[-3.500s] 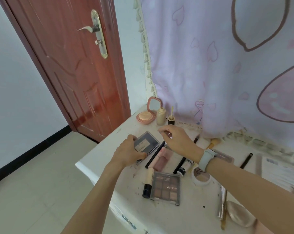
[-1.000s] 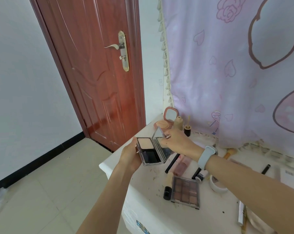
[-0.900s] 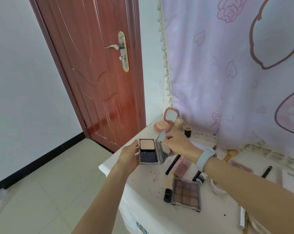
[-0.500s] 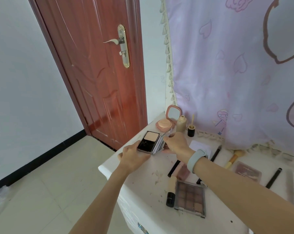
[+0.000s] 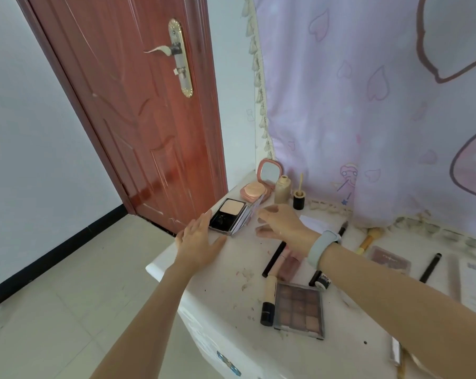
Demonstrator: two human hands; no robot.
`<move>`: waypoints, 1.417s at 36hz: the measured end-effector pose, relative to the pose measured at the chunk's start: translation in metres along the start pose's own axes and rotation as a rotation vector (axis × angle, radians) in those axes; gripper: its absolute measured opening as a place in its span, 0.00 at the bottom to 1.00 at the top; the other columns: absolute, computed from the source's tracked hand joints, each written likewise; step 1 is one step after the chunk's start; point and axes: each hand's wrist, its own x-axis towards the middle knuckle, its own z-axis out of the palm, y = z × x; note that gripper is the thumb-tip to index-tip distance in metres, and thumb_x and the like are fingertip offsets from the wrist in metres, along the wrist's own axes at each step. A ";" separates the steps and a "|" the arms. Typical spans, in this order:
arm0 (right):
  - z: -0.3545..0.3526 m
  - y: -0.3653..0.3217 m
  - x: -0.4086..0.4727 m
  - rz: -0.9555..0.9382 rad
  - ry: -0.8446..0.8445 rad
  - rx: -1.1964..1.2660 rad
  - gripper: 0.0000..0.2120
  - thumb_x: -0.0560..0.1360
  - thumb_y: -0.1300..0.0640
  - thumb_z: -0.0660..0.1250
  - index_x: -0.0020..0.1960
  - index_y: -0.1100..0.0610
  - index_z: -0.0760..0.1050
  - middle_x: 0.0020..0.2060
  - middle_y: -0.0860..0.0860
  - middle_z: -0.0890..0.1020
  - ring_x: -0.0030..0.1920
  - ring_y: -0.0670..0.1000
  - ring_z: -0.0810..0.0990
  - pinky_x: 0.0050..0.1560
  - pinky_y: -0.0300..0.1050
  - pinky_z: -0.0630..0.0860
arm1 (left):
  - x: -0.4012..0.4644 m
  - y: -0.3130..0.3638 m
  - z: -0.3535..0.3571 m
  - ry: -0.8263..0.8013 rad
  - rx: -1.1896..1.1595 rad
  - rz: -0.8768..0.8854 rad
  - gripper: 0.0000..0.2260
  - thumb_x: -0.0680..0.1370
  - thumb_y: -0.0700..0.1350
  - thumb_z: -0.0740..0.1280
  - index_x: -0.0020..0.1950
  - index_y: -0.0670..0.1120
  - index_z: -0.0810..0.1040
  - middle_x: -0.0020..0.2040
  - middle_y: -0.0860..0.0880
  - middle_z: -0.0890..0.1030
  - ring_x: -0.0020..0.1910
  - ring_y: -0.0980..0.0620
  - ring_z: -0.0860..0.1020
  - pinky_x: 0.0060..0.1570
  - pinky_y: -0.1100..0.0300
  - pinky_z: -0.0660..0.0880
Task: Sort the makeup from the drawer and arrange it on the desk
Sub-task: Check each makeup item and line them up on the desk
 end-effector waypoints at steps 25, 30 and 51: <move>-0.045 -0.012 0.010 -0.634 -0.521 -1.664 0.08 0.73 0.57 0.67 0.53 0.53 0.76 0.51 0.49 0.76 0.47 0.47 0.68 0.43 0.41 0.65 | -0.067 0.022 0.028 0.159 0.152 -0.026 0.22 0.78 0.55 0.54 0.71 0.52 0.65 0.74 0.50 0.62 0.74 0.48 0.53 0.73 0.48 0.45; -0.045 -0.010 0.007 -0.750 -0.544 -1.761 0.06 0.77 0.57 0.62 0.53 0.55 0.73 0.51 0.51 0.75 0.54 0.51 0.70 0.49 0.45 0.69 | -0.067 0.022 0.029 0.171 0.136 -0.019 0.21 0.78 0.56 0.54 0.71 0.52 0.66 0.73 0.50 0.63 0.74 0.48 0.54 0.73 0.49 0.45; -0.043 -0.007 -0.080 -0.483 -0.429 -0.620 0.05 0.79 0.65 0.57 0.52 0.56 0.66 0.37 0.47 0.77 0.33 0.45 0.73 0.37 0.34 0.70 | -0.102 0.056 -0.010 0.156 -0.375 0.471 0.07 0.79 0.43 0.63 0.55 0.44 0.77 0.36 0.52 0.77 0.33 0.50 0.74 0.35 0.56 0.72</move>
